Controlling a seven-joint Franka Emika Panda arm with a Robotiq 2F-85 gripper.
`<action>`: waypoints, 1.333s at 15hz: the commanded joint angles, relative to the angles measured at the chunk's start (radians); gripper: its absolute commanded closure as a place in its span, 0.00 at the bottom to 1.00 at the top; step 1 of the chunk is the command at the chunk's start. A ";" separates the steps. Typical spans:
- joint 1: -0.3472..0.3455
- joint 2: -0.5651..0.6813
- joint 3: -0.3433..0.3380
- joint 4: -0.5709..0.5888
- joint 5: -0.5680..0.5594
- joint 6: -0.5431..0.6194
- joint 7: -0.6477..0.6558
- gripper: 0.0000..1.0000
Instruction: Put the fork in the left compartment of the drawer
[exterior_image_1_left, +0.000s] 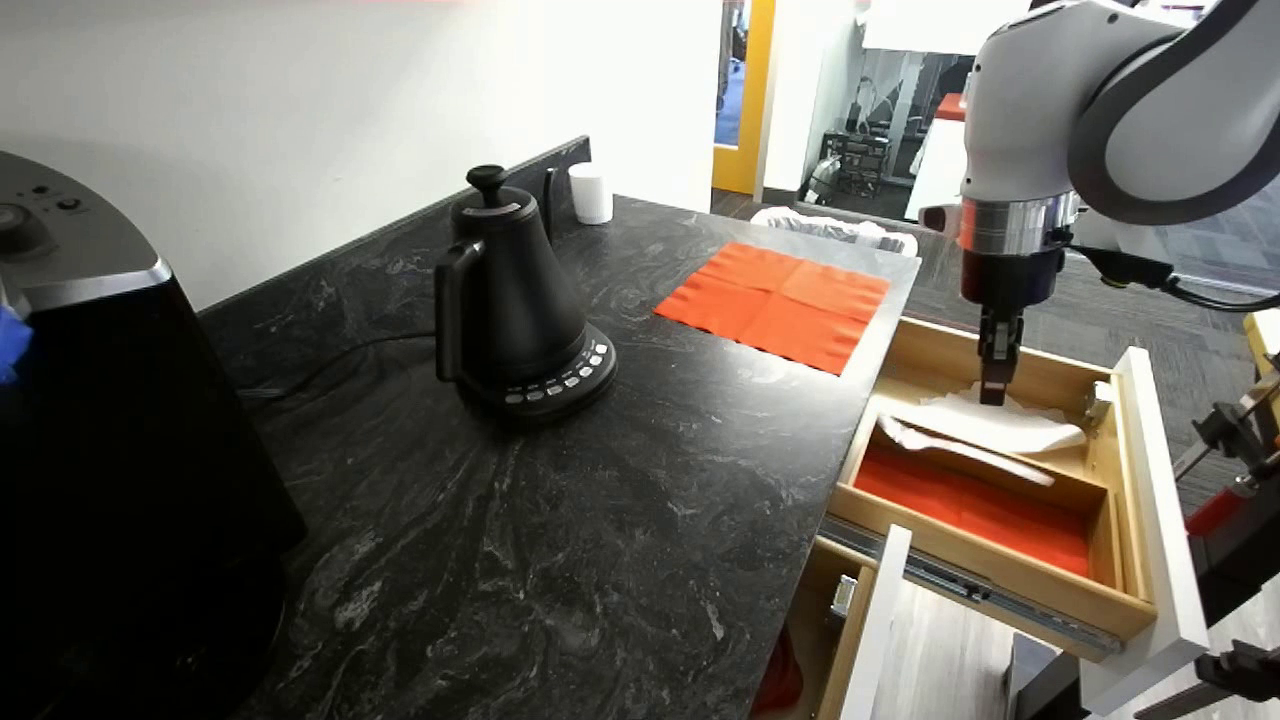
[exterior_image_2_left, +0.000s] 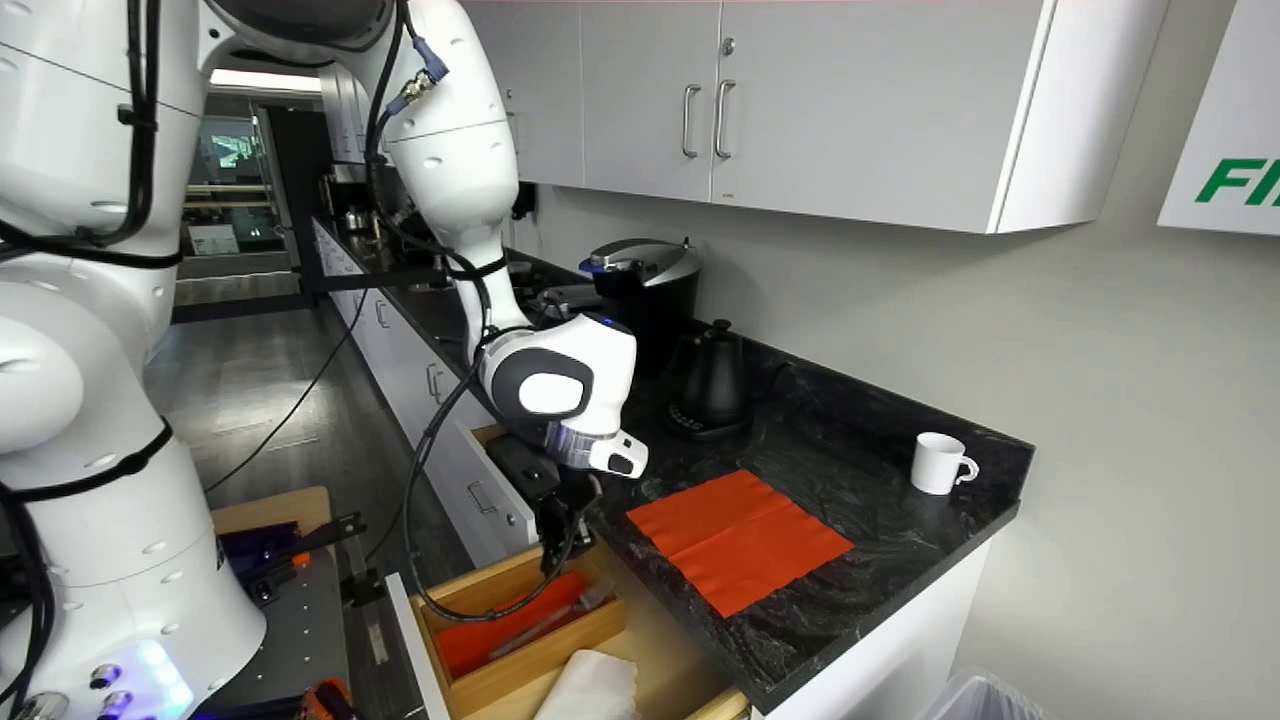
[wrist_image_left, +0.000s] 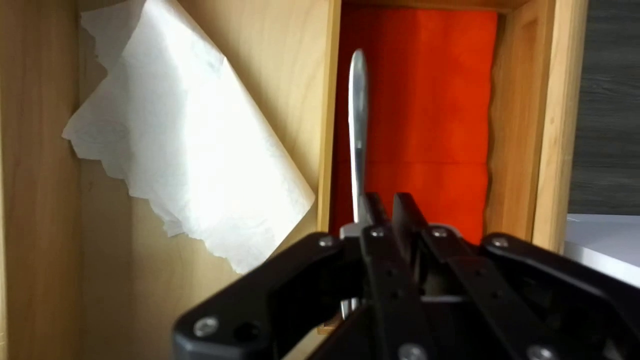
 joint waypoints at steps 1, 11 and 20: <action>-0.019 -0.003 0.012 0.016 0.022 -0.048 -0.015 0.57; -0.007 0.000 -0.007 0.032 0.036 -0.087 0.018 0.19; -0.010 0.000 -0.008 0.034 0.037 -0.092 0.019 0.13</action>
